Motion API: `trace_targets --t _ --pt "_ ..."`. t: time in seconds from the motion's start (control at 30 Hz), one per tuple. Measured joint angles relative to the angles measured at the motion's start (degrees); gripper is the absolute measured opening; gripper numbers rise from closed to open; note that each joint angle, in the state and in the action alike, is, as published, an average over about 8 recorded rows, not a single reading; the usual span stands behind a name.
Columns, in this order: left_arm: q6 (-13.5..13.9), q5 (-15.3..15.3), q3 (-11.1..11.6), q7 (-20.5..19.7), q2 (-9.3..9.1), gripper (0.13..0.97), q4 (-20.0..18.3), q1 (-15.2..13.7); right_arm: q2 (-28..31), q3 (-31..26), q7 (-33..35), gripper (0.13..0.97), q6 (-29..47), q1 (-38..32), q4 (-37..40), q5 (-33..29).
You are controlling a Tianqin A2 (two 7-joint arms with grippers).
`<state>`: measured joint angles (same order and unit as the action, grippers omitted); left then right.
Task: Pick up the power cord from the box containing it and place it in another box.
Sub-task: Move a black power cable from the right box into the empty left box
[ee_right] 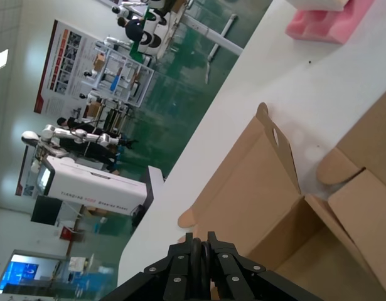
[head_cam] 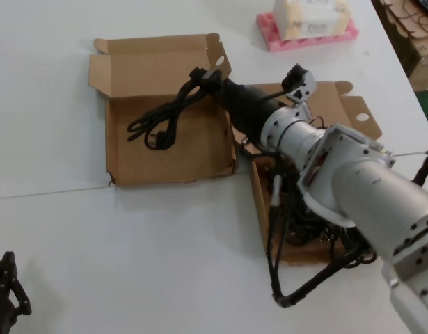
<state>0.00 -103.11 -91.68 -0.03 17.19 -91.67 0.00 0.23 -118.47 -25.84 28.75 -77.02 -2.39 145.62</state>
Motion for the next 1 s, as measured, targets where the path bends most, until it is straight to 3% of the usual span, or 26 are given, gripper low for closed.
trace_targets --t 0.17,0.3,0.6,0.77,0.9,1.0 --pt "0.0 0.0 0.0 0.0 0.0 0.163 0.0 0.0 -0.2 -8.5 0.0 0.187 -3.5 1.9 -4.1 8.1" --pt "0.0 0.0 0.0 0.0 0.0 0.163 0.0 0.0 -0.2 -11.7 0.0 0.213 -5.9 3.4 -7.0 10.8" --pt "0.0 0.0 0.0 0.0 0.0 0.163 0.0 0.0 -0.2 -14.6 0.0 0.303 -10.4 5.9 -10.7 12.0" --pt "0.0 0.0 0.0 0.0 0.0 0.163 0.0 0.0 -0.2 -15.1 0.0 0.383 -10.9 5.9 -9.1 12.1" --pt "0.0 0.0 0.0 0.0 0.0 0.163 0.0 0.0 -0.2 -15.5 0.0 0.383 -10.3 5.6 -6.8 12.1" --pt "0.0 0.0 0.0 0.0 0.0 0.163 0.0 0.0 -0.2 -15.7 0.0 0.456 -9.0 5.3 -4.8 11.8"
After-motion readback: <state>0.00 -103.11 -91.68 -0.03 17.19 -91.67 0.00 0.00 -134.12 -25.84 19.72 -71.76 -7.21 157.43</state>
